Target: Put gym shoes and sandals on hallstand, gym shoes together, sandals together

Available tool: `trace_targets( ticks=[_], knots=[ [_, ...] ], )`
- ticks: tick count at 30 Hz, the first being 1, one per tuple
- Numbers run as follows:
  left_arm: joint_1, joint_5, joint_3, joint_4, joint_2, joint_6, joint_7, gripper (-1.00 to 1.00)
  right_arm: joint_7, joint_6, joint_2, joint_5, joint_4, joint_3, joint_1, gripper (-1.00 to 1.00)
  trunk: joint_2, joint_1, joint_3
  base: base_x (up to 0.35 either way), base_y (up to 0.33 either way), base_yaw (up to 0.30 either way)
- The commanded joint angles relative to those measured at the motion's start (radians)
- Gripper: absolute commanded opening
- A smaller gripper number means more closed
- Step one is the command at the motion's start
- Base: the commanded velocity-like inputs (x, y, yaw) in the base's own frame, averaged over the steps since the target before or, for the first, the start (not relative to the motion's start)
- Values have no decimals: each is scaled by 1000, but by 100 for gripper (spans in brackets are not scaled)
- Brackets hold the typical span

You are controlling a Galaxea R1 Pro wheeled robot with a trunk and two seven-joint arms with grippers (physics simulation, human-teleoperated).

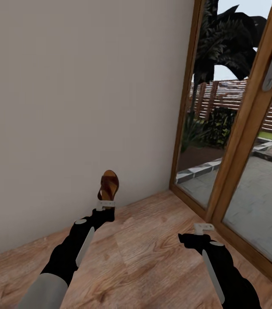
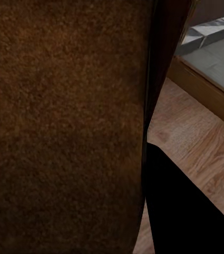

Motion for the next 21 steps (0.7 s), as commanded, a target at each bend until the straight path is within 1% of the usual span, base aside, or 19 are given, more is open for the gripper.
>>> trace_targets(
  ticks=[1, 6, 14, 18, 21],
  knots=[
    [-1, 7, 0, -1, 0, 7, -1, -100, 0, 5, 0, -1, -1, -1, 0, 100, 0, 0, -1, 0, -209, 294],
    [-1, 7, 0, 0, 1, 8, -1, -100, 0, 5, 0, -1, -1, -1, 0, 100, 0, 0, -3, 0, -78, 294],
    [-1, 8, 0, 0, 1, 8, -1, -100, 0, 5, 0, -1, -1, -1, 0, 100, 0, 0, -6, 4, -8, 294],
    [-1, 7, 0, -1, 1, 8, -1, -100, 0, 5, 0, -1, -1, -1, 0, 100, 0, 0, -8, 215, 0, 294],
    [-1, 7, 0, 0, 1, 6, -2, -100, 0, 5, 0, -1, -1, -1, 0, 100, 0, 0, -9, 115, 0, 294]
  ],
)
